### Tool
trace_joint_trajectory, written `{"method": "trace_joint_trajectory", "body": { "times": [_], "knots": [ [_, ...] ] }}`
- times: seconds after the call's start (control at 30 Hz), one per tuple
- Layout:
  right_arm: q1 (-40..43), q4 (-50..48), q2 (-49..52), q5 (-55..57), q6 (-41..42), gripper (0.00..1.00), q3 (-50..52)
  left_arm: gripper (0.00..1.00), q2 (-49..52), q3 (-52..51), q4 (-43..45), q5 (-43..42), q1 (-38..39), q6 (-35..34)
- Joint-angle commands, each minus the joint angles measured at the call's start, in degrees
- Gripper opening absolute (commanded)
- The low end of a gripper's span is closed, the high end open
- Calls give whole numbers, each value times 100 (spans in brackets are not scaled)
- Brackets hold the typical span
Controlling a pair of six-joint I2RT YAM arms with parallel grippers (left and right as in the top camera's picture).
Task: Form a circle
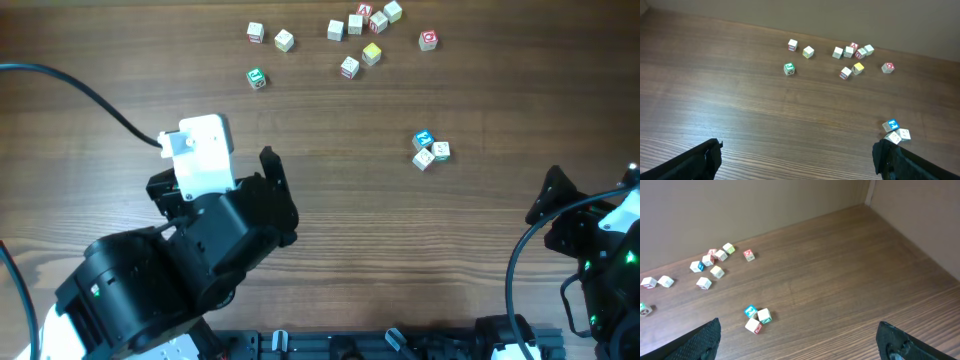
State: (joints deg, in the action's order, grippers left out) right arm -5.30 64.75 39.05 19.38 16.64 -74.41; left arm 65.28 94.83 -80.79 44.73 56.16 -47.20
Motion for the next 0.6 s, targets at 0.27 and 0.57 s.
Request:
{"method": "trace_joint_trajectory", "body": {
  "times": [0.27,0.57],
  "knots": [
    [-173,11,-140,118,-2,100,-61,100,15,-2,-7,74,31,-146],
    [483,-2664,-2695,-1165,-192,100,2402,100,13,-2,-7,74,31,-146]
  ]
}}
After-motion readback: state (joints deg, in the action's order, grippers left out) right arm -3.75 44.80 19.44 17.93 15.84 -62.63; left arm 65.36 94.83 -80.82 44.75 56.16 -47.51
